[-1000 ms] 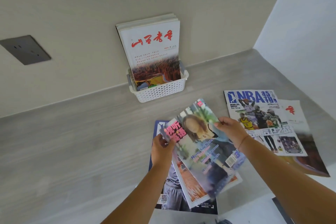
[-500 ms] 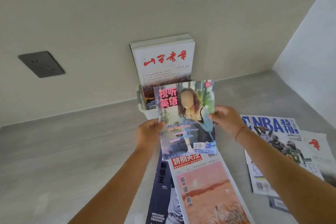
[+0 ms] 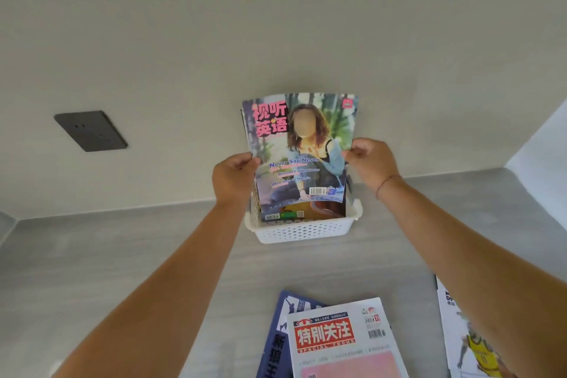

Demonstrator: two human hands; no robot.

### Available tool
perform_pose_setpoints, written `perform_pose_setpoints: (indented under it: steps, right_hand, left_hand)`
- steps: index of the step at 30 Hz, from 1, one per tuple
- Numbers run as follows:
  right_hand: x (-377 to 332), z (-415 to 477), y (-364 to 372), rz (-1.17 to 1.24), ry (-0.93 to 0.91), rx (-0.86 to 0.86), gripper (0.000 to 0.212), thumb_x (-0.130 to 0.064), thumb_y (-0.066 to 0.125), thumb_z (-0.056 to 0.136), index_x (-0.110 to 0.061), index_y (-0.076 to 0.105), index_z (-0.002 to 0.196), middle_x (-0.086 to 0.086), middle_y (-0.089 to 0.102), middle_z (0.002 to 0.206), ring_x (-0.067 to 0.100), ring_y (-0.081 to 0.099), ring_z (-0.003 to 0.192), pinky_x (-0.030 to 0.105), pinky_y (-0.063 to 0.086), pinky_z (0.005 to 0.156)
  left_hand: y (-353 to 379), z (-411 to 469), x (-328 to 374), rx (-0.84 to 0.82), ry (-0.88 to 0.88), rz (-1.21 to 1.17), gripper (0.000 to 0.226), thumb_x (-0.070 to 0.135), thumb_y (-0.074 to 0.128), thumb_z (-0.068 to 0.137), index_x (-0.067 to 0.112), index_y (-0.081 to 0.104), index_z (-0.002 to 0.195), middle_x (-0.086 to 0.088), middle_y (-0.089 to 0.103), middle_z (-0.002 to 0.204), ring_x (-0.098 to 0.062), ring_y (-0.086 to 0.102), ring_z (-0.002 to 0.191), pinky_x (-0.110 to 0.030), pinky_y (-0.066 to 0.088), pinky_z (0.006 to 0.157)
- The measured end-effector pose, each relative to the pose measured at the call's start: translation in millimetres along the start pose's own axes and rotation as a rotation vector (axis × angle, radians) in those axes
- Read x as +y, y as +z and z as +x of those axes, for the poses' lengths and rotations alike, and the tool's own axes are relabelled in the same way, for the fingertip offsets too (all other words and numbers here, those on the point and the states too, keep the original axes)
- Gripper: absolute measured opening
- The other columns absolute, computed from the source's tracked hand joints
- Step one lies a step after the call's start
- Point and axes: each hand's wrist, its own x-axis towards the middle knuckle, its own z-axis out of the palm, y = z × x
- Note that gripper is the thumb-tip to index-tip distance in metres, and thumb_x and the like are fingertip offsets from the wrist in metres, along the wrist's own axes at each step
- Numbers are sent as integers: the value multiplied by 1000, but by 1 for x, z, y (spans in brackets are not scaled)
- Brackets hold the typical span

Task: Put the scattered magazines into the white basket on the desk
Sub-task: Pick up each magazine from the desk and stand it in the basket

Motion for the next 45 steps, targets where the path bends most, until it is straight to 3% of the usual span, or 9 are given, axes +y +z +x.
perform_pose_setpoints:
  steps: [2, 5, 9, 16, 22, 27, 33, 38, 45]
  right_hand:
    - [15, -1, 12, -17, 39, -23, 8, -16, 64, 83, -11, 71, 82, 5, 70, 77, 14, 60, 69, 25, 48, 71]
    - [32, -1, 28, -25, 83, -46, 8, -17, 64, 84, -17, 72, 84, -1, 69, 76, 15, 65, 71, 29, 53, 75]
    - [47, 3, 40, 5, 142, -50, 6, -15, 63, 84, -14, 69, 81, 2, 70, 78, 24, 69, 79, 42, 57, 80]
    - [56, 5, 44, -26, 151, 18, 13, -16, 63, 83, -14, 69, 95, 0, 70, 95, 11, 60, 85, 23, 45, 78]
    - [52, 0, 50, -12, 145, -34, 11, -17, 61, 85, -17, 69, 93, -5, 67, 91, 10, 61, 87, 19, 45, 77]
    - [50, -19, 40, -2, 171, -11, 17, -18, 62, 84, -13, 69, 98, -2, 69, 96, 11, 61, 89, 23, 47, 80]
    - [75, -99, 12, -24, 265, -17, 18, -16, 61, 83, -12, 67, 100, 2, 68, 98, 17, 62, 93, 29, 47, 85]
    - [117, -197, -2, -151, 416, -81, 28, -18, 64, 83, -9, 62, 108, 8, 66, 109, 20, 60, 97, 26, 42, 83]
    - [132, -296, -7, -154, 562, -23, 38, -15, 70, 78, -5, 58, 113, 15, 62, 115, 22, 56, 95, 34, 46, 88]
  left_hand:
    - [3, 2, -18, 34, -63, 23, 11, 10, 73, 77, 20, 73, 81, -5, 73, 83, -18, 64, 73, -44, 55, 86]
    - [6, 5, -39, 86, -113, 79, 16, 14, 74, 76, 28, 68, 72, -2, 72, 79, -23, 67, 76, -42, 55, 85]
    - [10, 9, -53, 143, -110, 155, 8, 19, 74, 76, 23, 66, 75, -4, 72, 84, -22, 64, 69, -37, 55, 74]
    - [13, 14, -59, 143, -106, 206, 14, 22, 71, 79, 17, 72, 92, -1, 72, 82, -21, 61, 64, -37, 54, 71]
    - [12, 17, -60, 120, -126, 210, 12, 22, 70, 79, 18, 72, 90, -2, 72, 83, -18, 63, 70, -36, 55, 71]
    - [3, 6, -64, 137, -112, 223, 15, 26, 72, 78, 20, 69, 91, 7, 67, 83, -10, 61, 73, -21, 47, 67]
    - [-20, -45, -81, 179, -172, 151, 19, 22, 73, 77, 17, 66, 94, 2, 66, 86, -11, 60, 75, -20, 42, 65]
    - [-40, -131, -120, 46, -339, 166, 21, 24, 71, 80, 21, 64, 99, 9, 65, 88, -4, 58, 78, -16, 40, 62]
    - [-57, -225, -155, -49, -543, 186, 27, 25, 72, 78, 18, 65, 103, 8, 67, 88, -10, 62, 80, -22, 48, 62]
